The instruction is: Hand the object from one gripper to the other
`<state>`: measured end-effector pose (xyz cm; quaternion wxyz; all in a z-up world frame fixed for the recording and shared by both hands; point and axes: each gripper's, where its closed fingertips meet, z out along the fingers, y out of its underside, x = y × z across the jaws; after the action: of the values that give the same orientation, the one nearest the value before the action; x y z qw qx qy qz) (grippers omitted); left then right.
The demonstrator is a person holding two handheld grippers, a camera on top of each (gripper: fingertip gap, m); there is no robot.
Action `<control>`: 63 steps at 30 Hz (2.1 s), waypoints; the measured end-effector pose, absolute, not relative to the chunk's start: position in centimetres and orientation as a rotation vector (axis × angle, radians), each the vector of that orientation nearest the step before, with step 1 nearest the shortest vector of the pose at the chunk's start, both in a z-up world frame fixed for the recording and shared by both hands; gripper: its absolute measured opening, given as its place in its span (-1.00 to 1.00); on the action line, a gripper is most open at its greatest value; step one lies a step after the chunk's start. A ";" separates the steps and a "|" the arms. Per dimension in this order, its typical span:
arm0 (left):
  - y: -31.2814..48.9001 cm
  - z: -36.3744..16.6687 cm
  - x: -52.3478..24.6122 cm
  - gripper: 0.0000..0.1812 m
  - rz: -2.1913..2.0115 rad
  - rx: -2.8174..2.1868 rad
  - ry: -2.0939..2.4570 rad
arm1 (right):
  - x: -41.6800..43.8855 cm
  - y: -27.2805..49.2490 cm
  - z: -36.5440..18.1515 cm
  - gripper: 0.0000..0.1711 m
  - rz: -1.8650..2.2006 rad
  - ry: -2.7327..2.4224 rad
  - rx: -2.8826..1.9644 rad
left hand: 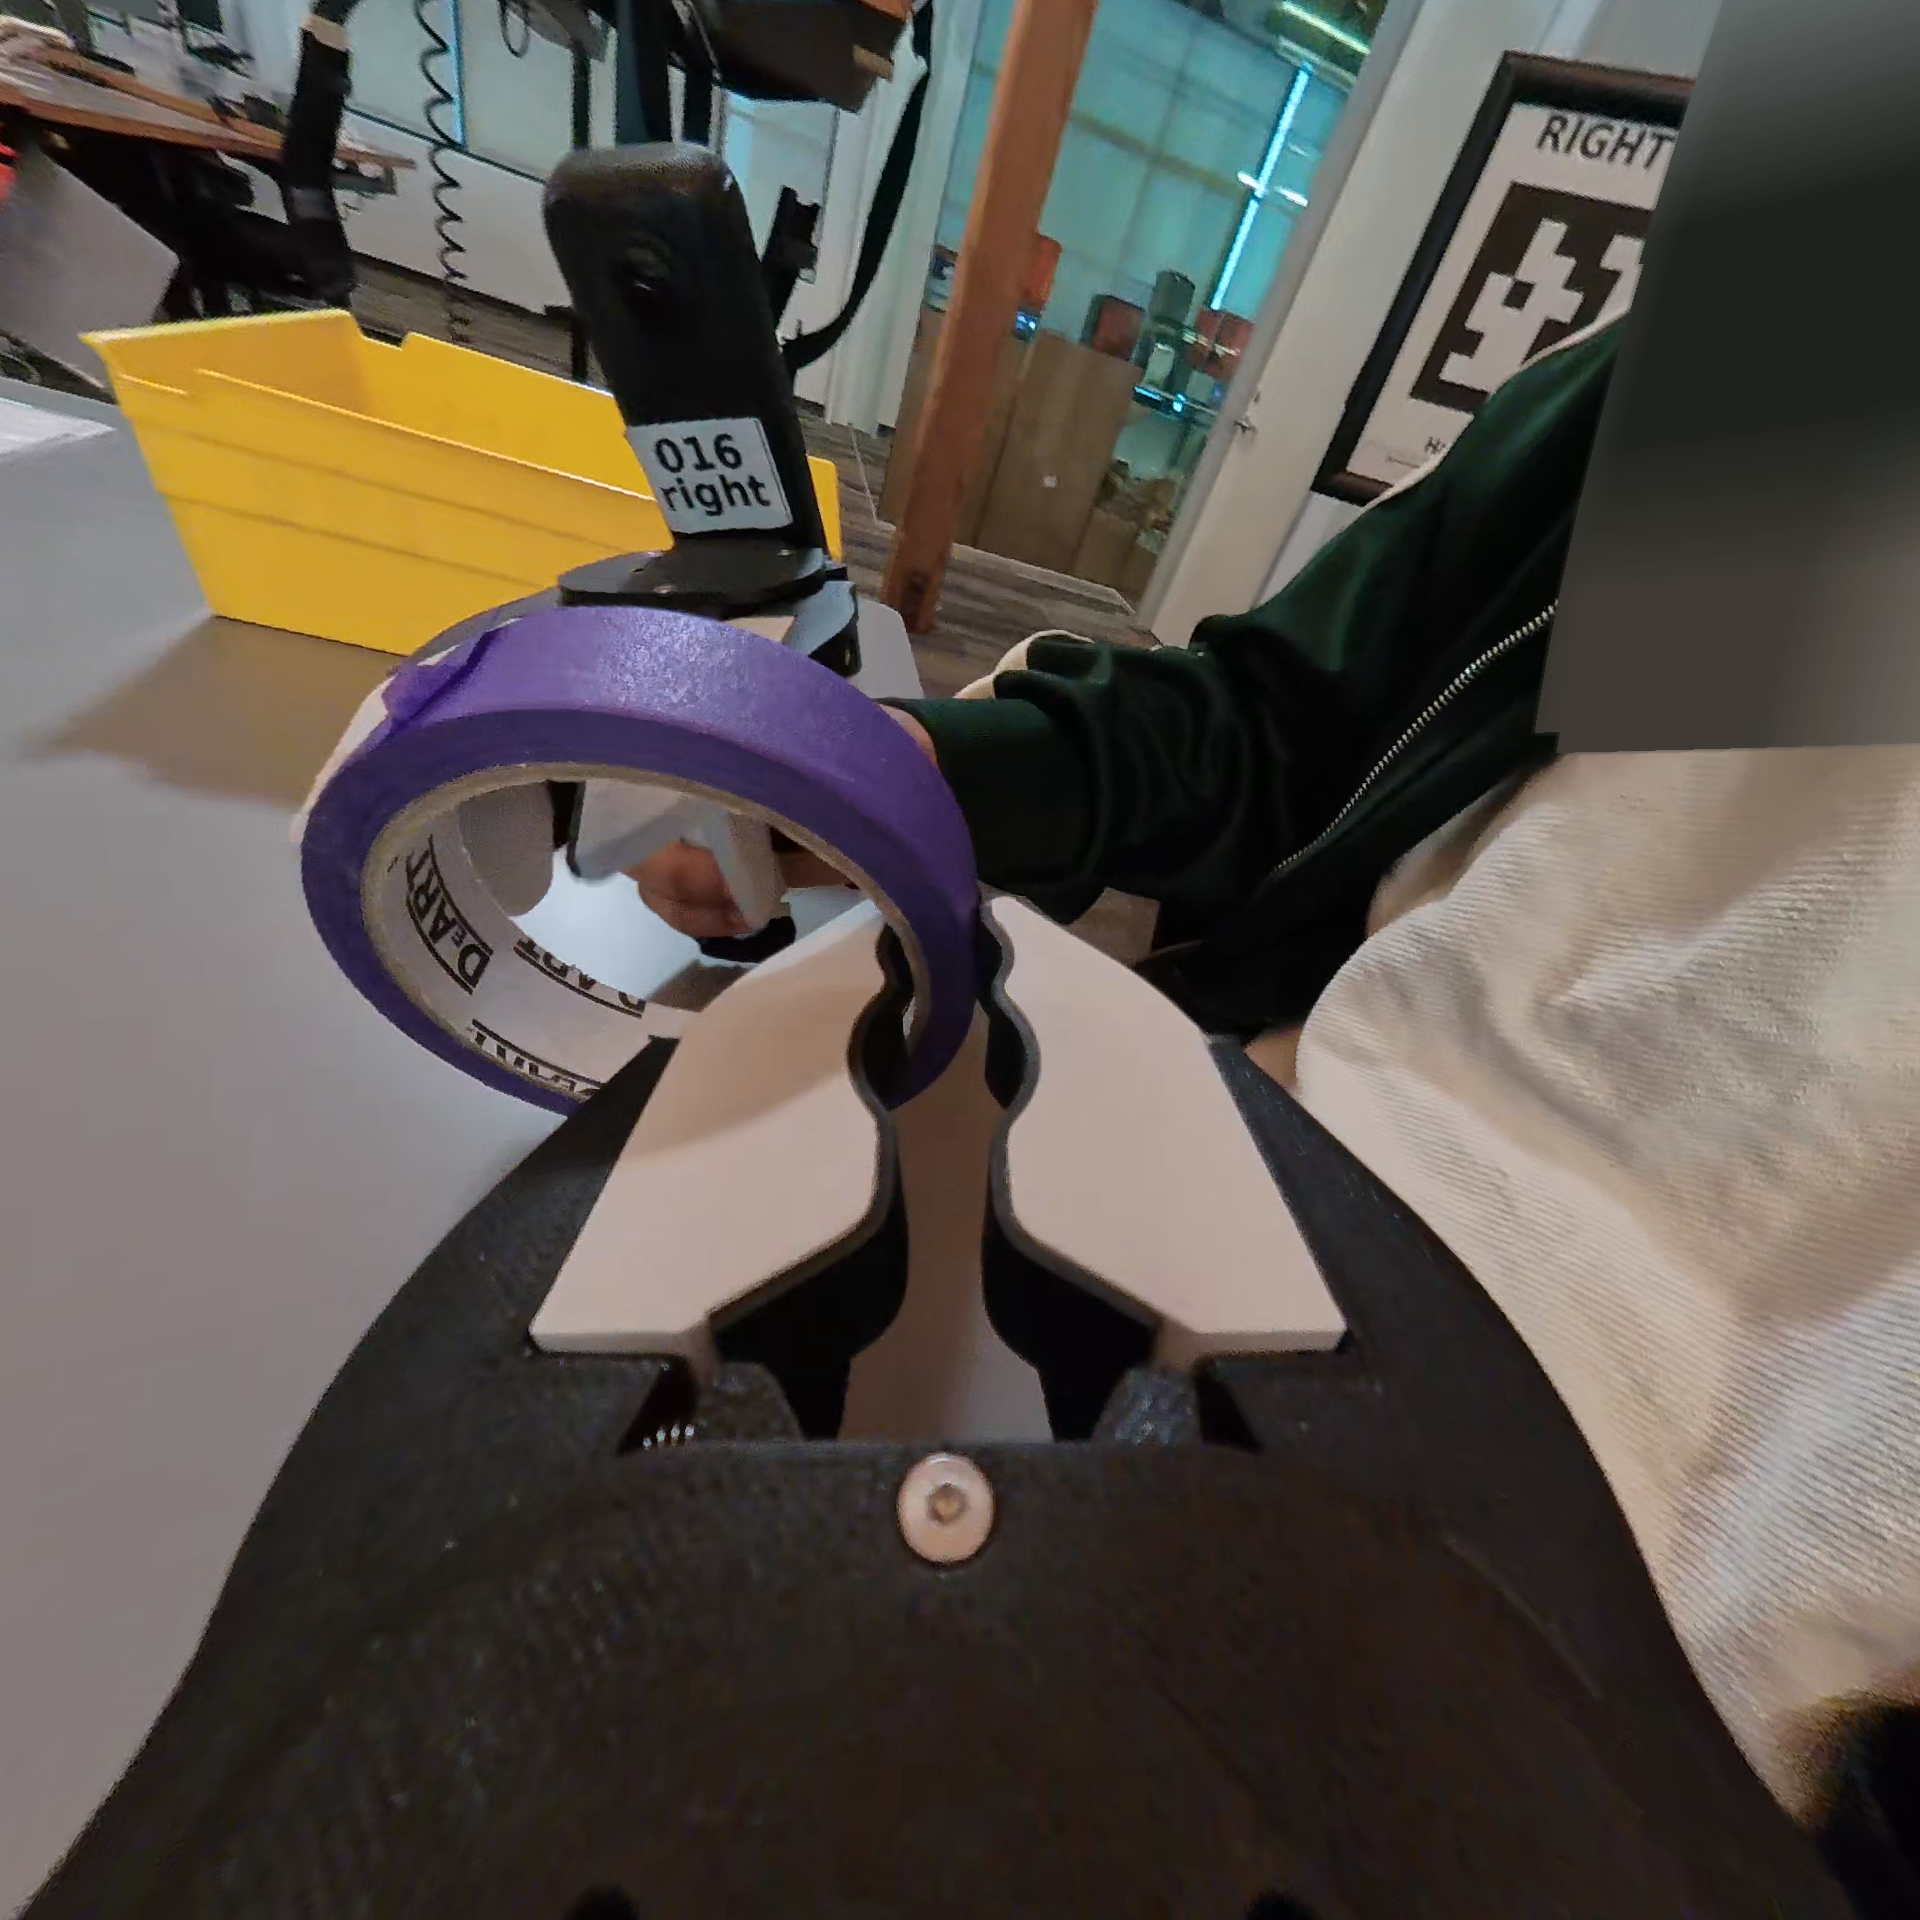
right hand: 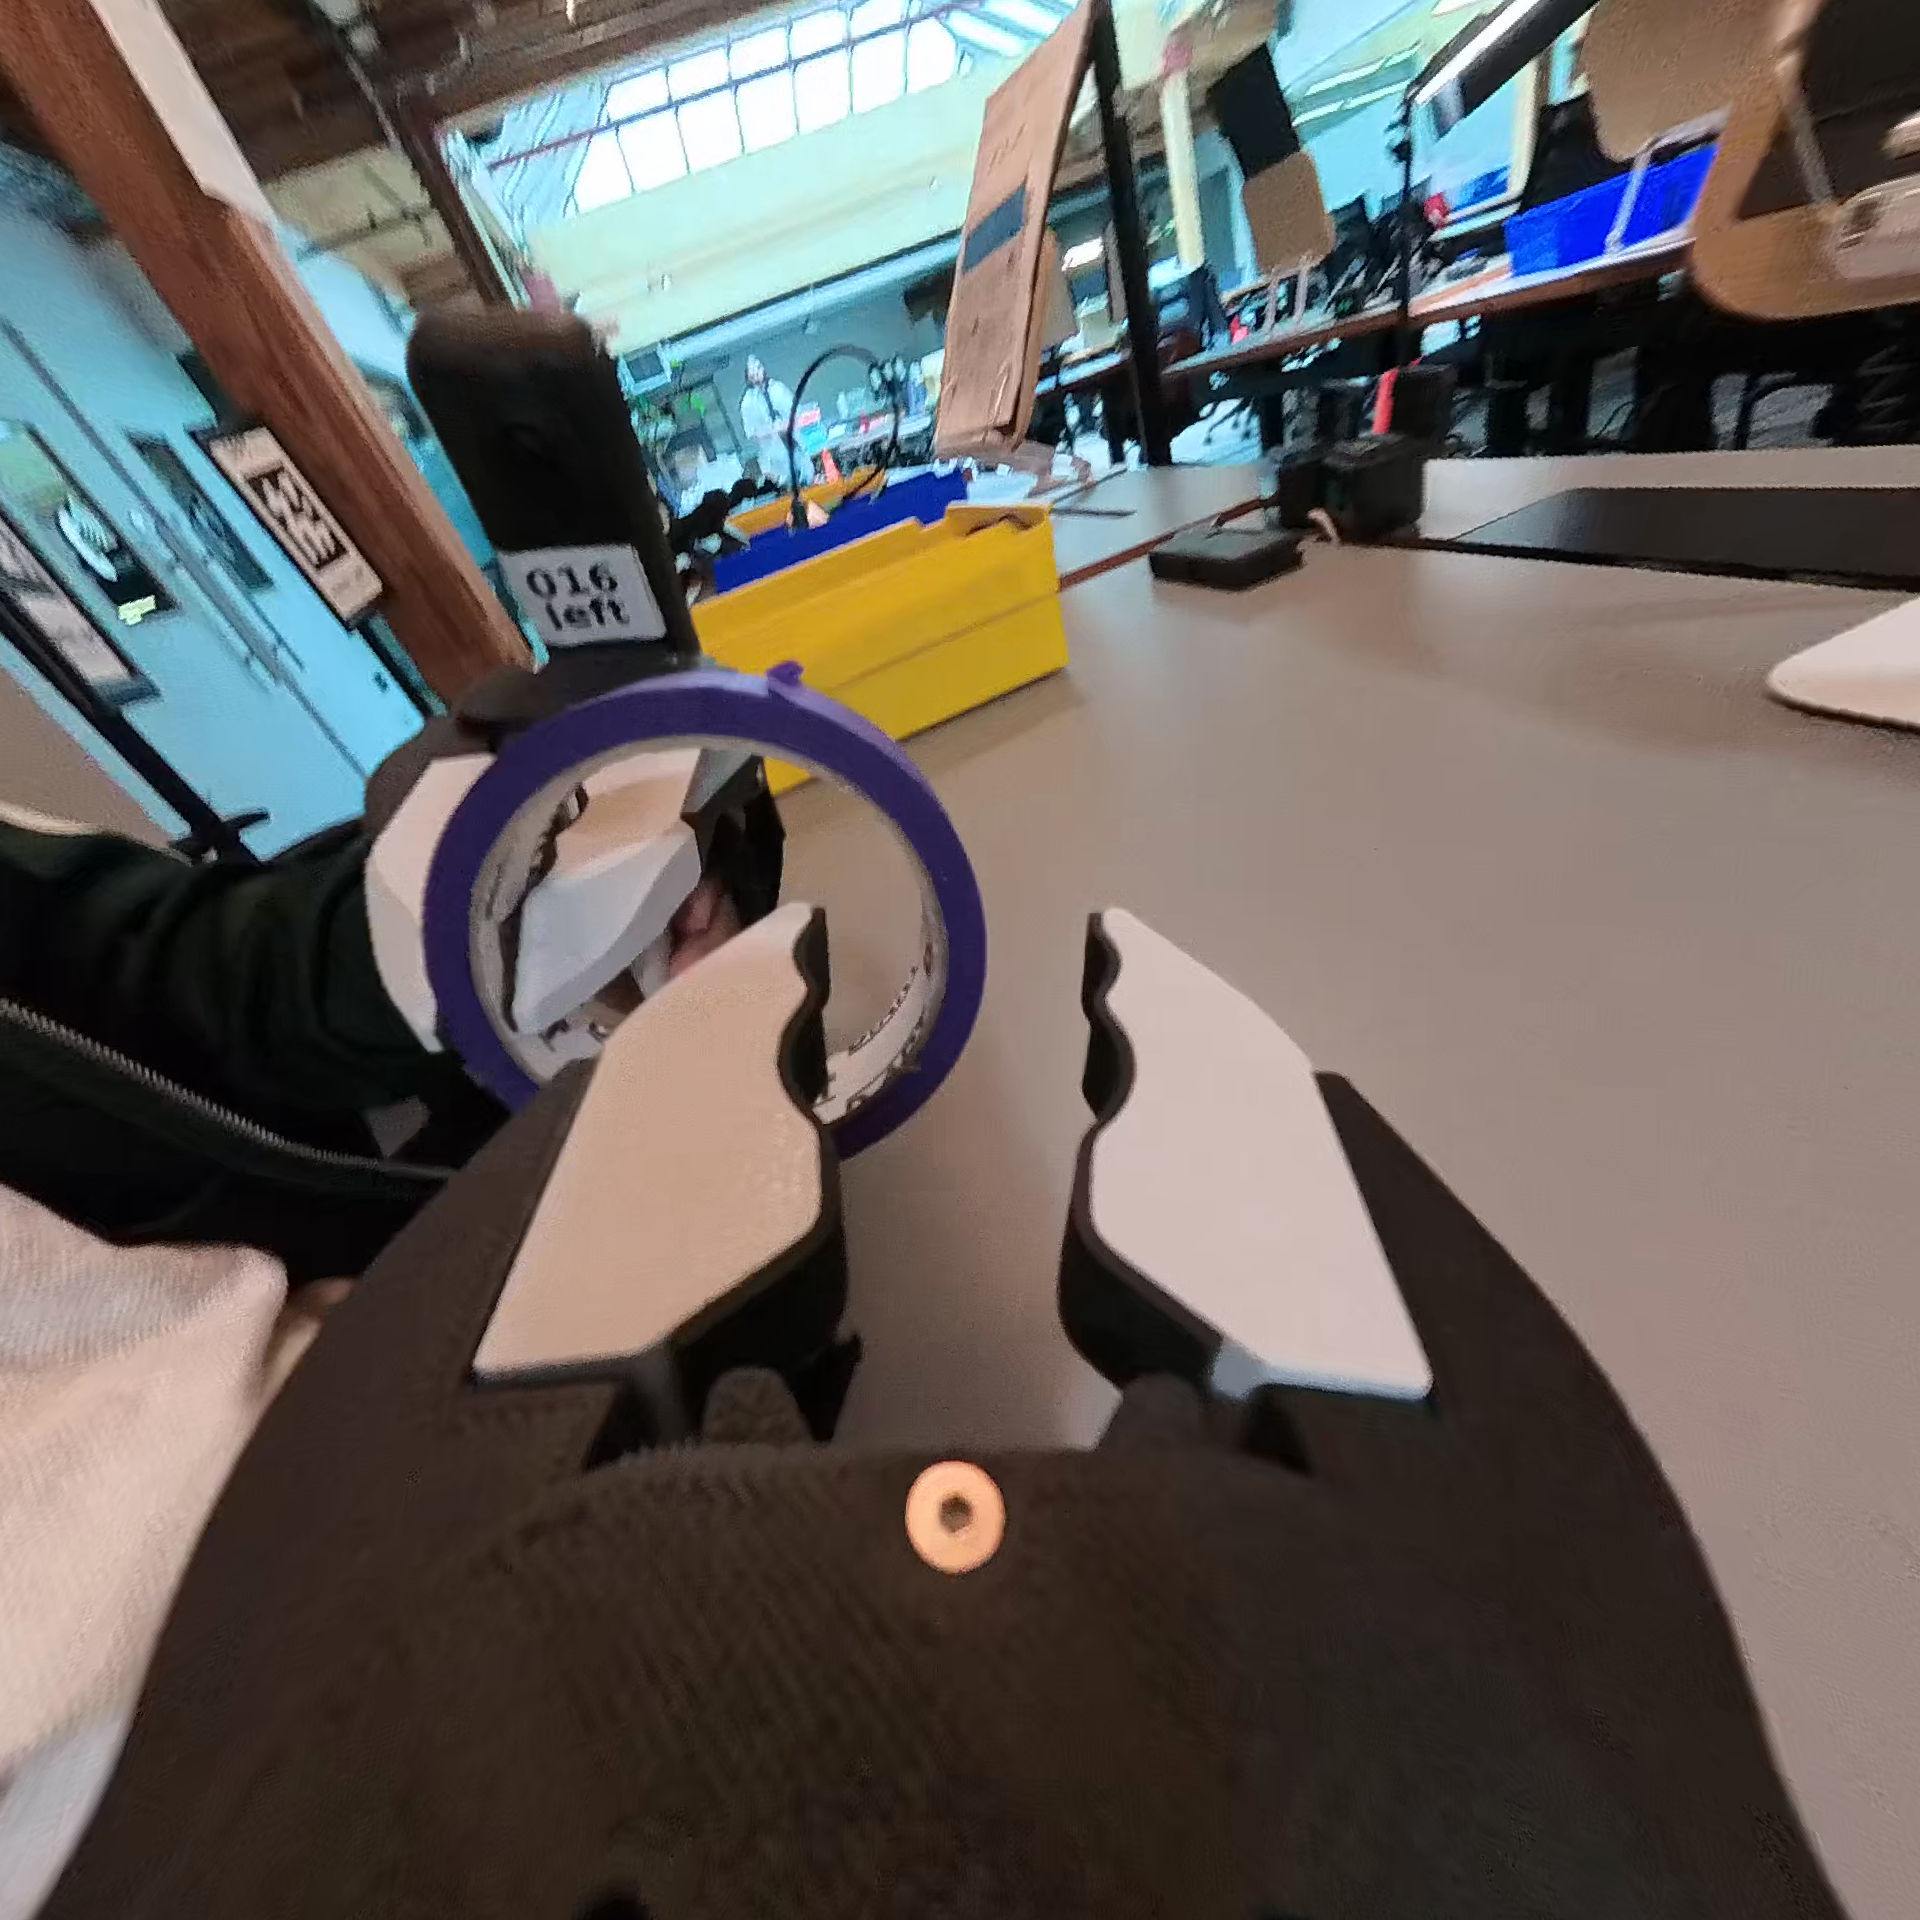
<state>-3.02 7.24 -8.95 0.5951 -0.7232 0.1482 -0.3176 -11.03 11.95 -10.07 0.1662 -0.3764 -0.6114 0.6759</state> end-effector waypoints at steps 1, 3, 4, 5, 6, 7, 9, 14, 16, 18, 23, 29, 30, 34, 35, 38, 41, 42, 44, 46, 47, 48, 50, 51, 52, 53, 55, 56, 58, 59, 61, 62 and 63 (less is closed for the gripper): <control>7.2 -9.0 -2.8 -0.91 -0.741 -1.684 0.356 | -10.9 11.5 -10.4 -0.46 1.901 -1.777 -1.052; 7.2 -9.0 -2.3 -0.90 -0.753 -1.687 0.376 | -10.8 10.9 -10.9 -0.52 1.847 -1.834 -1.020; 7.2 -9.0 -2.1 -0.90 -0.757 -1.688 0.383 | -10.7 10.8 -11.0 -0.58 1.830 -1.848 -1.008; 7.1 -9.0 -1.9 -0.90 -0.765 -1.688 0.391 | -10.7 10.7 -11.0 -0.63 1.823 -1.852 -1.001; 7.1 -9.0 -1.7 -0.90 -0.774 -1.689 0.398 | -10.7 10.7 -11.0 -0.67 1.824 -1.849 -0.999; 7.1 -9.0 -1.5 -0.90 -0.779 -1.688 0.402 | -10.7 10.7 -11.0 -0.73 1.829 -1.847 -1.002; 7.2 -9.1 -1.4 -0.90 -0.773 -1.692 0.403 | -10.4 10.6 -10.9 -0.87 1.851 -1.866 -0.994; 7.1 -8.4 -1.4 -0.90 -0.802 -1.650 0.389 | -10.3 10.6 -10.4 -0.88 1.829 -1.876 -0.975; 7.1 -8.3 -1.4 -0.90 -0.804 -1.636 0.382 | -10.2 10.7 -10.2 -0.88 1.823 -1.867 -0.973; 7.2 -8.1 -1.5 -0.89 -0.806 -1.617 0.369 | -10.3 10.9 -10.0 -0.88 1.829 -1.855 -0.977; 7.3 -7.9 -2.2 -0.75 -0.798 -1.593 0.332 | -10.3 11.3 -9.4 -0.88 1.864 -1.810 -0.987; 7.4 -7.2 -3.5 -0.57 -0.803 -1.533 0.255 | -10.4 12.1 -8.9 -0.88 1.997 -1.737 -1.070; 7.5 -7.2 -3.7 -0.54 -0.791 -1.531 0.244 | -10.4 12.3 -8.8 -0.88 2.029 -1.716 -1.084; 7.8 -7.5 -4.3 -0.45 -0.759 -1.537 0.218 | -10.5 13.2 -8.4 -0.88 2.103 -1.647 -1.139; 7.9 -7.6 -4.3 -0.44 -0.753 -1.540 0.218 | -10.6 13.3 -8.5 -0.88 2.108 -1.637 -1.152; 8.1 -8.0 -4.2 -0.39 -0.724 -1.557 0.222 | -10.7 13.8 -8.4 -0.88 2.138 -1.604 -1.181; 8.4 -8.4 -4.3 -0.33 -0.711 -1.577 0.208 | -10.6 14.0 -8.0 -0.88 2.207 -1.556 -1.182; 8.6 -8.5 -4.5 -0.29 -0.708 -1.579 0.195 | -10.6 14.1 -7.9 -0.88 2.216 -1.549 -1.180; 8.8 -8.6 -4.8 -0.19 -0.704 -1.576 0.164 | -10.5 14.0 -7.9 -0.88 2.209 -1.558 -1.167; 9.0 -8.6 -5.2 -0.06 -0.700 -1.569 0.129 | -10.4 13.7 -7.8 -0.88 2.209 -1.569 -1.149; 9.2 -8.6 -5.4 0.01 -0.697 -1.568 0.107 | -10.4 13.5 -7.7 -0.88 2.212 -1.574 -1.137; 9.4 -8.7 -5.6 0.12 -0.692 -1.569 0.080 | -10.3 13.4 -7.7 -0.88 2.214 -1.580 -1.125; 9.9 -9.0 -6.1 0.36 -0.675 -1.570 0.023 | -10.2 13.0 -7.7 -0.88 2.209 -1.600 -1.106; 10.1 -9.0 -6.2 0.47 -0.667 -1.570 0.006 | -10.1 12.8 -7.7 -0.88 2.205 -1.612 -1.095; 10.3 -9.1 -6.1 0.56 -0.660 -1.572 0.000 | -10.0 12.6 -7.7 -0.88 2.206 -1.625 -1.085; 10.4 -9.1 -6.0 0.61 -0.648 -1.573 0.003 | -9.9 12.4 -7.8 -0.88 2.208 -1.639 -1.079; 10.4 -8.9 -5.5 0.61 -0.614 -1.567 0.037 | -9.9 11.8 -8.1 -0.88 2.204 -1.672 -1.076; 10.4 -8.7 -5.3 0.61 -0.595 -1.560 0.055 | -9.8 11.6 -8.3 -0.88 2.199 -1.691 -1.076; 10.3 -8.4 -5.1 0.61 -0.559 -1.549 0.086 | -9.8 11.0 -8.6 -0.88 2.191 -1.731 -1.072; 10.2 -8.3 -5.0 0.60 -0.536 -1.544 0.100 | -9.7 10.7 -8.8 -0.88 2.188 -1.749 -1.071; 10.1 -7.9 -5.0 0.55 -0.482 -1.528 0.132 | -9.6 10.3 -9.1 -0.88 2.187 -1.785 -1.072; 9.9 -7.7 -4.9 0.53 -0.461 -1.517 0.148 | -9.6 10.1 -9.2 -0.88 2.189 -1.800 -1.075; 9.8 -7.5 -4.8 0.52 -0.447 -1.507 0.158 | -9.5 9.9 -9.4 -0.88 2.193 -1.813 -1.078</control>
<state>-4.84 9.84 -7.45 0.7039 -0.6776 0.0710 -0.2009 -9.51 9.94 -9.36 0.0496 -0.3539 -0.5951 0.7199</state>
